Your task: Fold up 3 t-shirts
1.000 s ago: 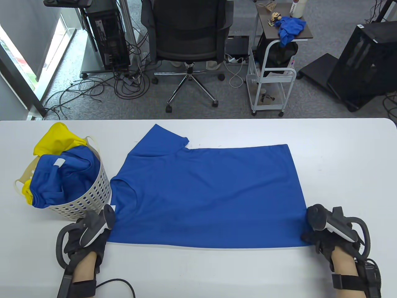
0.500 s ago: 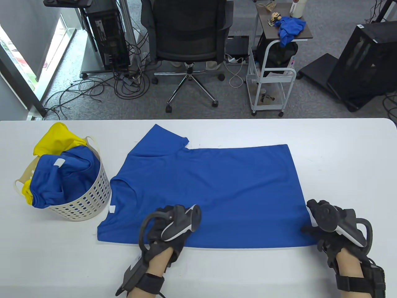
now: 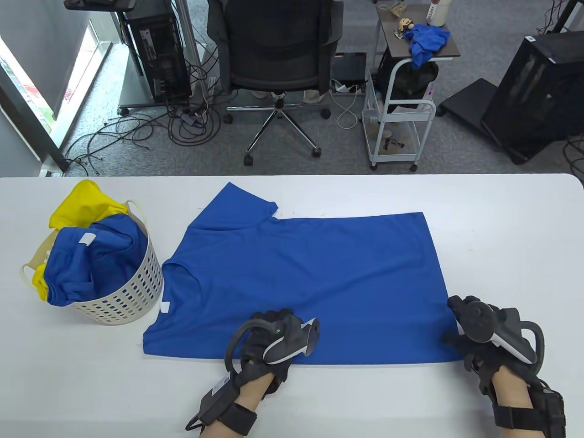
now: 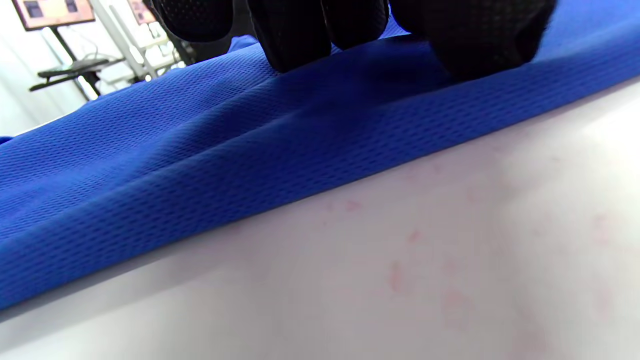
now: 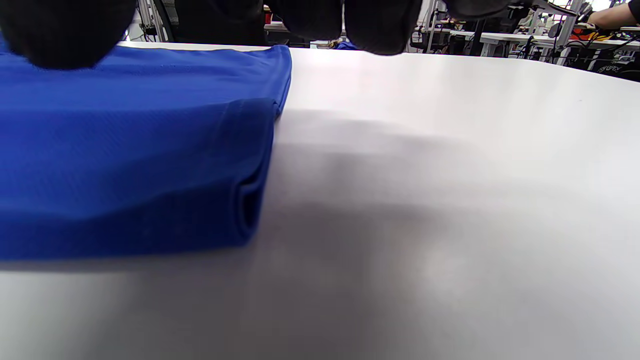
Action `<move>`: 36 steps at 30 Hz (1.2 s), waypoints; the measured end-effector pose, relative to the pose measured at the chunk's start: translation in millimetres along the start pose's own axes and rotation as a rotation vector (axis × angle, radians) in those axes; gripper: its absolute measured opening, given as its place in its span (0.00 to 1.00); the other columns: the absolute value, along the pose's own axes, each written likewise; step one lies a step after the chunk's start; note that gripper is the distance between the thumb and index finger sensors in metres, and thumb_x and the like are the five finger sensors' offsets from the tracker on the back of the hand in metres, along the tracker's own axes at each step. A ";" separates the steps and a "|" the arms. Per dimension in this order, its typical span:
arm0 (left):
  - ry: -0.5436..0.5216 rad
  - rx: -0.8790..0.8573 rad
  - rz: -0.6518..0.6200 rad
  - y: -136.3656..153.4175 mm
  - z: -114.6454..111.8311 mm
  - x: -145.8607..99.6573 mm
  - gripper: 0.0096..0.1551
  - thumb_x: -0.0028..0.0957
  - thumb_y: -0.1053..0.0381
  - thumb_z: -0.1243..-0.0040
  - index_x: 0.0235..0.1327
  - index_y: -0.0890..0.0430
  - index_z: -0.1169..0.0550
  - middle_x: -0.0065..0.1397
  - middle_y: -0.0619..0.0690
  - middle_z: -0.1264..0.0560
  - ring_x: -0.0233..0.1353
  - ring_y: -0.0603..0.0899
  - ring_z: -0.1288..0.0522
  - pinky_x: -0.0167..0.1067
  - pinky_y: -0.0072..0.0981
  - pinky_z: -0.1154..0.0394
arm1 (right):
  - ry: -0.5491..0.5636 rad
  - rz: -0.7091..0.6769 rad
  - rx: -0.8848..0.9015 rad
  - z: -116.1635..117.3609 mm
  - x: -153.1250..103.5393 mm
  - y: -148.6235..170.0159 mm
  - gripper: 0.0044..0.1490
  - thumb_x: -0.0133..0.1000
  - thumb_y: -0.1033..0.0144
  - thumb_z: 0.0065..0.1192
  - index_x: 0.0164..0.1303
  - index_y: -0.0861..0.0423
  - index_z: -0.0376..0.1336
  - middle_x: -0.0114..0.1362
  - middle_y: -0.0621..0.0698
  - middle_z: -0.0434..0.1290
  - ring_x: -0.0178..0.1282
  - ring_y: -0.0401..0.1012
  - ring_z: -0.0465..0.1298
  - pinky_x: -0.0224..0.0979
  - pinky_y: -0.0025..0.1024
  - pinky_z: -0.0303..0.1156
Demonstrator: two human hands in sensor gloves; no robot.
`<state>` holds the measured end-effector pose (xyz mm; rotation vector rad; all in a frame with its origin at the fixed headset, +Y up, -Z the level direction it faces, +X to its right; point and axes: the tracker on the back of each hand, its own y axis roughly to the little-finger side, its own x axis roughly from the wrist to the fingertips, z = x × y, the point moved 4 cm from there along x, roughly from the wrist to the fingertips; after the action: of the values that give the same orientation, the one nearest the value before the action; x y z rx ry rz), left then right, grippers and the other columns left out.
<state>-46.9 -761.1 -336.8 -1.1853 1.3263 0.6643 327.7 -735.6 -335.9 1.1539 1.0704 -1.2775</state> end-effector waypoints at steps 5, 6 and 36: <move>0.007 0.062 -0.001 -8.7 0.4 -1.7 0.21 0.46 0.40 0.41 0.54 0.32 0.28 0.77 0.37 0.33 0.76 0.49 0.30 0.75 0.53 0.33 | 0.002 -0.011 0.010 0.9 0.0 -1.5 0.51 0.44 0.42 0.65 0.76 0.45 0.49 0.84 0.57 0.54 0.80 0.61 0.59 0.77 0.69 0.52; 0.018 0.059 -0.003 -9.0 -0.4 -0.8 0.21 0.47 0.40 0.42 0.55 0.32 0.28 0.77 0.37 0.34 0.76 0.50 0.30 0.75 0.53 0.33 | 0.002 -0.012 0.016 1.2 -0.2 -1.1 0.51 0.44 0.42 0.65 0.76 0.45 0.49 0.84 0.57 0.54 0.80 0.61 0.60 0.77 0.69 0.52; 0.048 0.126 -0.065 -20.3 -1.3 -8.1 0.25 0.40 0.37 0.37 0.53 0.35 0.25 0.78 0.42 0.34 0.76 0.52 0.29 0.75 0.54 0.33 | 0.053 -0.060 0.115 -16.7 -4.3 -5.1 0.51 0.45 0.42 0.65 0.76 0.45 0.50 0.84 0.57 0.53 0.80 0.61 0.59 0.77 0.70 0.51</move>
<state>-30.6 -766.8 -323.4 -1.1432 1.3442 0.5007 323.2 -718.2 -334.0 1.2566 1.0894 -1.3774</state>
